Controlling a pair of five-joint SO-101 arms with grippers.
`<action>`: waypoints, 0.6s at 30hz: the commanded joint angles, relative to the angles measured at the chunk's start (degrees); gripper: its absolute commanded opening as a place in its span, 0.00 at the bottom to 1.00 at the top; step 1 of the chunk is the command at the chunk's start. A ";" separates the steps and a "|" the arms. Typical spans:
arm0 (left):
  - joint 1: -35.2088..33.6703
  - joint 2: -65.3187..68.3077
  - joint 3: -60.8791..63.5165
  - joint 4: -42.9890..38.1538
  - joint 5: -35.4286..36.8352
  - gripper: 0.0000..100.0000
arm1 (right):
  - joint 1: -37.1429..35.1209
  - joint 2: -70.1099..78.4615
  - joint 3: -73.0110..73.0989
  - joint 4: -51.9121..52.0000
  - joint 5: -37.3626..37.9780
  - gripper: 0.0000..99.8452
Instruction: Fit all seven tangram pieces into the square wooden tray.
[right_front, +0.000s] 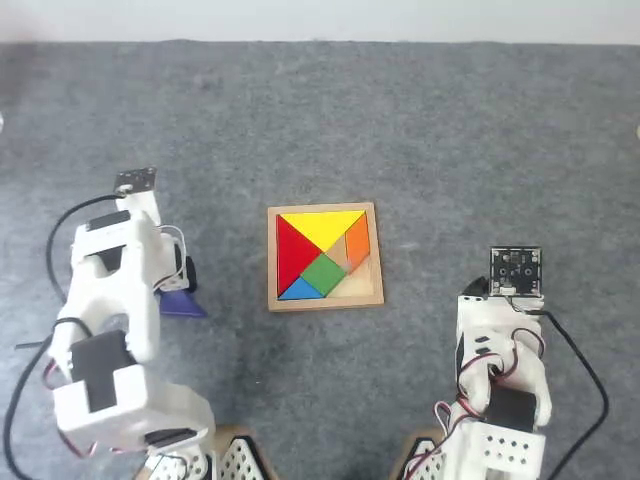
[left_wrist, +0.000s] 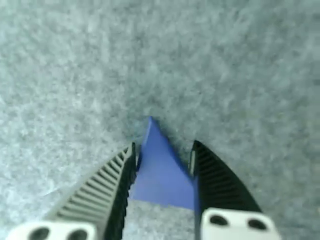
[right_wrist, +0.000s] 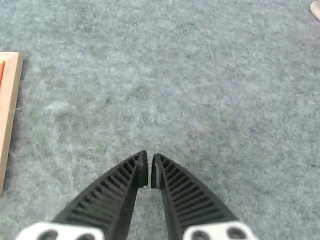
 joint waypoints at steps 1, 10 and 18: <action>2.29 0.26 -0.48 1.85 -1.49 0.09 | 0.48 -1.01 0.97 -0.04 0.62 0.03; 7.56 0.00 -0.84 2.02 -5.27 0.01 | 0.48 -1.01 0.97 -0.04 0.62 0.03; -2.99 -9.32 -9.19 6.33 -3.08 0.11 | 0.48 -1.01 0.97 0.13 0.62 0.03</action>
